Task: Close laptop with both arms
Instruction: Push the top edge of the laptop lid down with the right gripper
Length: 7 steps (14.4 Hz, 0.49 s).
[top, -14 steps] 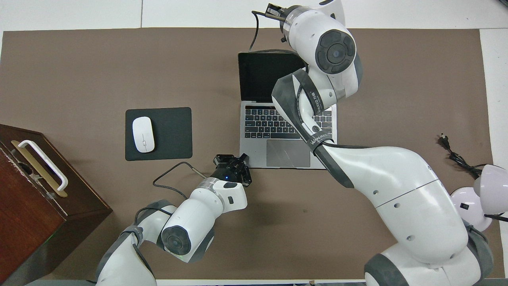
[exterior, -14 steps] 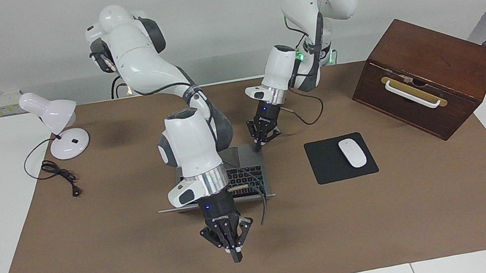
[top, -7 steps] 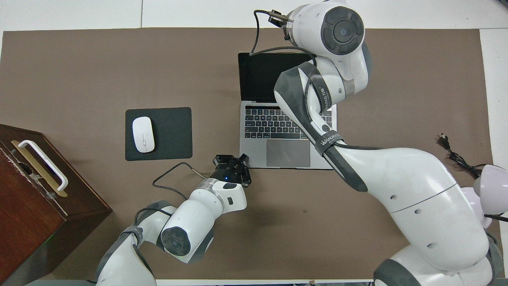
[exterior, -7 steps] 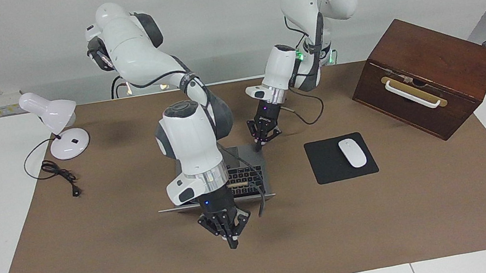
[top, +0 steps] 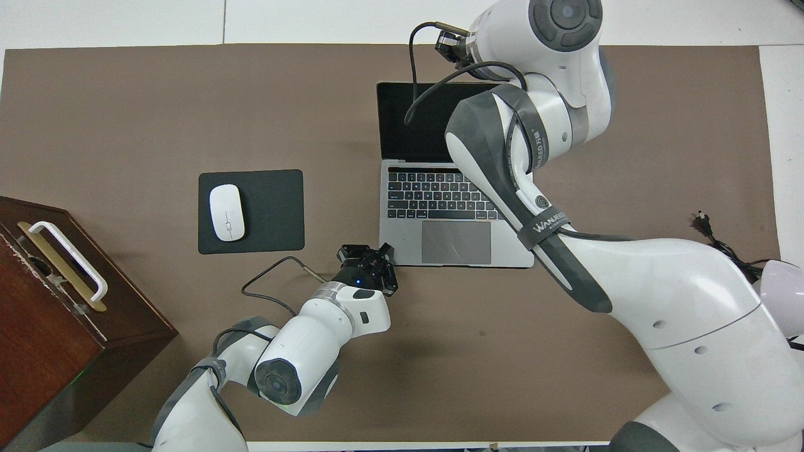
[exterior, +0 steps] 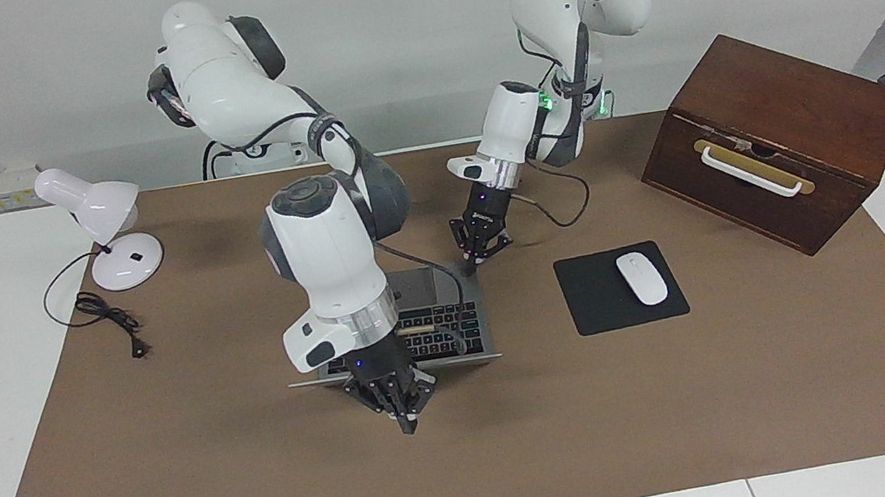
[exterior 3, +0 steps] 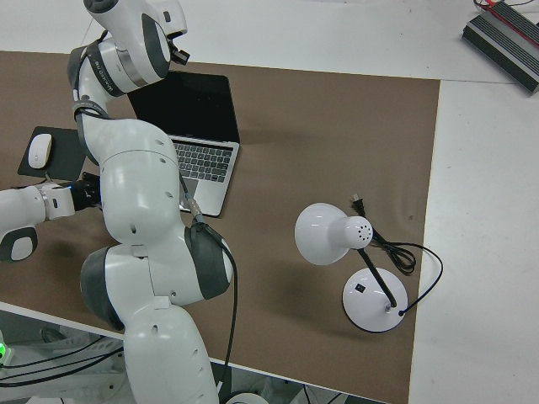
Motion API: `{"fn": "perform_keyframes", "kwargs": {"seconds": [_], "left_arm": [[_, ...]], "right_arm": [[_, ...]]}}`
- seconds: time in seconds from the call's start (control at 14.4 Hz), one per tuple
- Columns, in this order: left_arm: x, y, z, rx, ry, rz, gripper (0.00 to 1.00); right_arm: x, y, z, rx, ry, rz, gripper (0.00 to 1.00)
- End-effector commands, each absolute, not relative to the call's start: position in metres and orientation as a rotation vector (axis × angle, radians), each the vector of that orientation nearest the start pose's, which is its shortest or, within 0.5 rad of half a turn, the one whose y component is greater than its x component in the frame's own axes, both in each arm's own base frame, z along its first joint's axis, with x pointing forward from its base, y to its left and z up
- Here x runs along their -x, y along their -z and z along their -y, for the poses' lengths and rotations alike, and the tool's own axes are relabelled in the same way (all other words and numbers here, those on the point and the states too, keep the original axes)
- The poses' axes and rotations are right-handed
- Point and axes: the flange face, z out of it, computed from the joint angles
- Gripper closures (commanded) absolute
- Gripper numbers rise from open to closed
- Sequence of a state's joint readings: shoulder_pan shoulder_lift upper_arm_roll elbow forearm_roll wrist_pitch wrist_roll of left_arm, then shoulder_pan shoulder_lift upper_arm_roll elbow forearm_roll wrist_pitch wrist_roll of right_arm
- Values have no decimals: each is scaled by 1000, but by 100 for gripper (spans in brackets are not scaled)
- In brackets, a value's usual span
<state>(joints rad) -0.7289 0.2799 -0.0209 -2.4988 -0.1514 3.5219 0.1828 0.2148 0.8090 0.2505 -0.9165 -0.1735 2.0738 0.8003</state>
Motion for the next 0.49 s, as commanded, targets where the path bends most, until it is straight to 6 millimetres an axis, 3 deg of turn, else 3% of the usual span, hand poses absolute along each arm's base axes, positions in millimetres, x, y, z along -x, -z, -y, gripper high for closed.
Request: {"fn": "perform_keyframes", "kwargs": {"seconds": [0.0,0.42], "left_arm": [[-366,-213,318,2920,939,-1203,100],[-366,-213,318,2920,939,-1203,100]], "right_arm": [[-743,-454,-265,2844,366,-544,100],[-739,-442,-254,2877,250,-554,100]]}}
